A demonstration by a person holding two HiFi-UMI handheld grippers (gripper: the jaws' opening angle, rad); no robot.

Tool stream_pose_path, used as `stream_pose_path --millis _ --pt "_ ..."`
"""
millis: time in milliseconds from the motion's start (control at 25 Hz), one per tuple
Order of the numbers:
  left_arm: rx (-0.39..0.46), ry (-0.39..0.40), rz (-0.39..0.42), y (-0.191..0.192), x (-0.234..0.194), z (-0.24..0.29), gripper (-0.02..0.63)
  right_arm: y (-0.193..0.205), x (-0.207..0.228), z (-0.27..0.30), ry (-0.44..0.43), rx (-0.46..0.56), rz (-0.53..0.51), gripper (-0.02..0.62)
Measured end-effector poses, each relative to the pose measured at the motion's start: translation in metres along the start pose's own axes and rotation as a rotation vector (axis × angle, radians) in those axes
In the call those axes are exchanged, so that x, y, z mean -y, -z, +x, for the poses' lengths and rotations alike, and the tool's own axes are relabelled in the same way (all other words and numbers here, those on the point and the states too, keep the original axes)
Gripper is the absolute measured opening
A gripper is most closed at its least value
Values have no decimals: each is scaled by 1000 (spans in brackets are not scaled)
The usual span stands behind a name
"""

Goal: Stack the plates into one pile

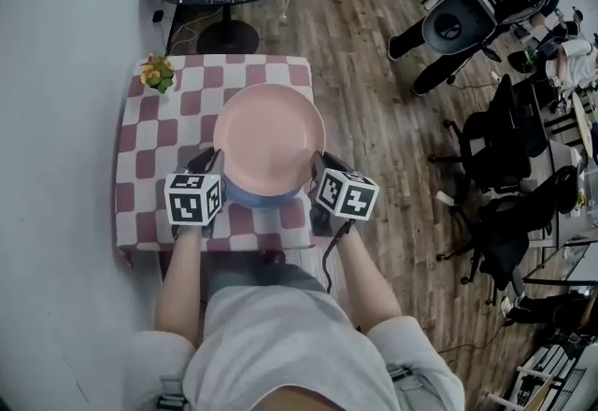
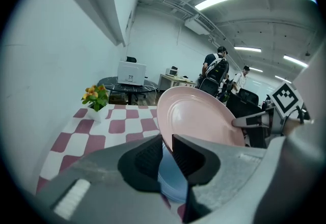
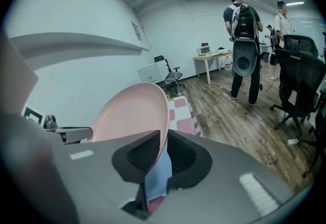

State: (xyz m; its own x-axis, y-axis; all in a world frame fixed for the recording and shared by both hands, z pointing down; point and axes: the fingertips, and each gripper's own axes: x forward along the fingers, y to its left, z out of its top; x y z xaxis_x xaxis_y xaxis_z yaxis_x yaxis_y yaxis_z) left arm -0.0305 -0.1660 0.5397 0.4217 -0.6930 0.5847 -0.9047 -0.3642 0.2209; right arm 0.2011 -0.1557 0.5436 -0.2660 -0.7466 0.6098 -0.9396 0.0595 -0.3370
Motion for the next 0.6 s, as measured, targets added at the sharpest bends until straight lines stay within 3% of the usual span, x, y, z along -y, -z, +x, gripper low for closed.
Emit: stream_pose_path --millis 600 --pt "-168 -33 -99 79 -18 15 63 65 8 32 14 -174 -10 46"
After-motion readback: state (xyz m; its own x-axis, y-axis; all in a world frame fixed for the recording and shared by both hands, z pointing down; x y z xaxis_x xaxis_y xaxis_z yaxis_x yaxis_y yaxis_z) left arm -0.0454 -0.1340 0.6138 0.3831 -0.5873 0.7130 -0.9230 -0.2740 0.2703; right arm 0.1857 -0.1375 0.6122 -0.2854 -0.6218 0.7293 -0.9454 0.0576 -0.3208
